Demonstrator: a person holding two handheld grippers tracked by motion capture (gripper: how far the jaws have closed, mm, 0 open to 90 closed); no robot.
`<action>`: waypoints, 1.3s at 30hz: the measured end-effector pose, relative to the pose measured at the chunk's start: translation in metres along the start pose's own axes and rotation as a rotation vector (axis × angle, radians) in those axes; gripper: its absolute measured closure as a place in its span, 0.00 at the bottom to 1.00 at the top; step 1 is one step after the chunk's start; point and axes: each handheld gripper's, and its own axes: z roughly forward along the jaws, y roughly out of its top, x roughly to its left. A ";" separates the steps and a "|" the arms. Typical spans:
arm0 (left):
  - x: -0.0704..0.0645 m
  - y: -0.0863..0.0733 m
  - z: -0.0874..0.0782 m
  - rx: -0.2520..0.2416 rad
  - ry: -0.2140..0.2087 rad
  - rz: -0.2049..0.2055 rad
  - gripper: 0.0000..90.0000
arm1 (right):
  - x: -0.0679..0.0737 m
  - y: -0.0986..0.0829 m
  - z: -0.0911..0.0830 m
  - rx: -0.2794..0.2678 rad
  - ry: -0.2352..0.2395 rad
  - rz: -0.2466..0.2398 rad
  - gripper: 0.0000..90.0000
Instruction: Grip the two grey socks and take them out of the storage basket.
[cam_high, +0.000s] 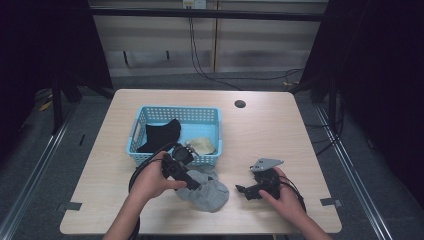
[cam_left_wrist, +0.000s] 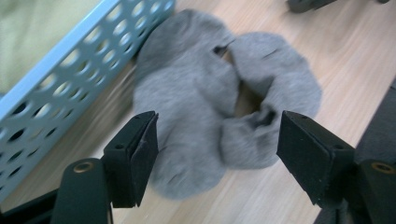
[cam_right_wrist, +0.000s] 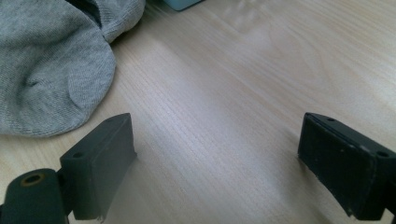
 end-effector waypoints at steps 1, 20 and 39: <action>0.002 -0.002 -0.001 -0.006 -0.001 -0.008 0.32 | 0.000 0.000 0.000 0.000 0.000 0.000 0.12; 0.043 -0.048 -0.009 -0.111 0.022 -0.052 0.30 | 0.000 0.000 0.000 0.000 0.000 0.000 0.12; 0.074 -0.082 0.015 -0.169 0.074 0.017 0.31 | 0.000 0.000 0.000 0.000 0.000 0.000 0.12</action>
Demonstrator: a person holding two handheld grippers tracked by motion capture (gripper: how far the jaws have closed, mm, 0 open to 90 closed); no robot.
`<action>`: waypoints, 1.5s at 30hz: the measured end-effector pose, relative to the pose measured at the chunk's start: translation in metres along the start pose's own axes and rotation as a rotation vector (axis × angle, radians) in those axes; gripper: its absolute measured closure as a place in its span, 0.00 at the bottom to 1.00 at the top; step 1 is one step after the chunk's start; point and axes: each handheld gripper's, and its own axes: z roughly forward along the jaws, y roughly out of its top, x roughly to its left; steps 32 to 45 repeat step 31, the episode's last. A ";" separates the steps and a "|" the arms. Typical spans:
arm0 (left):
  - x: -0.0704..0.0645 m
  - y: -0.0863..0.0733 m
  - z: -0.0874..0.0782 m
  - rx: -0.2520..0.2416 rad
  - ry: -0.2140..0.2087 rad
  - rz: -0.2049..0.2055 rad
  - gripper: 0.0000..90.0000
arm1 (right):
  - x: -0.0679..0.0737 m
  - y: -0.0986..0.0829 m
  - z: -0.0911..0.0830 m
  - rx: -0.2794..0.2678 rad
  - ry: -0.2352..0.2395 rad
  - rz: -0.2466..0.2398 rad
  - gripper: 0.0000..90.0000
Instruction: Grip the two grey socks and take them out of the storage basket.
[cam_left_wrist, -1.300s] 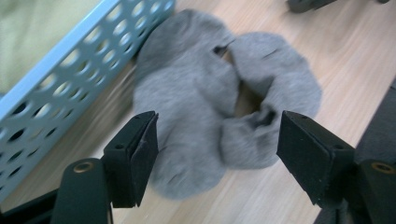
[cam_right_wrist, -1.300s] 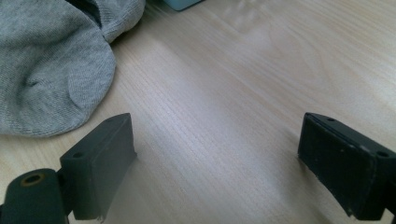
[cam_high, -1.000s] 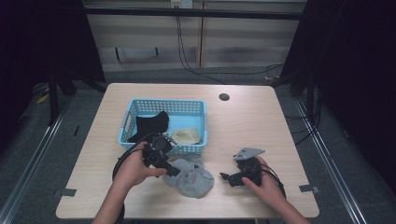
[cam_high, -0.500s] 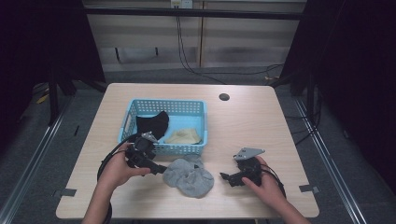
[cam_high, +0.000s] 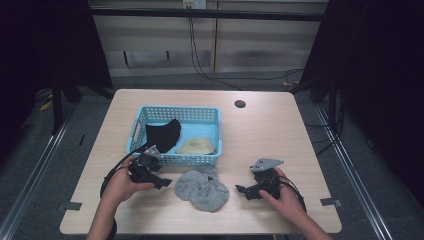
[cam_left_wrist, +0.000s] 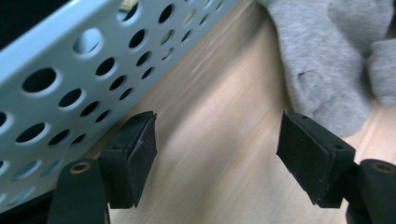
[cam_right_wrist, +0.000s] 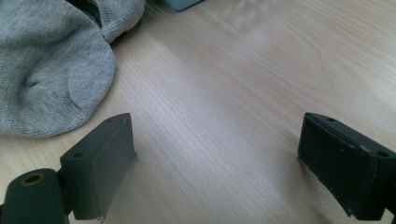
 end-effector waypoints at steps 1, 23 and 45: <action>0.000 -0.001 0.001 -0.005 0.001 0.006 0.31 | 0.000 0.000 0.000 0.000 0.000 0.000 0.12; 0.007 -0.028 0.014 -0.178 0.030 0.100 0.20 | 0.000 0.000 0.000 0.000 0.000 0.000 0.12; 0.006 -0.030 0.015 -0.185 0.032 0.103 0.17 | 0.000 0.000 0.000 -0.001 0.001 -0.001 0.12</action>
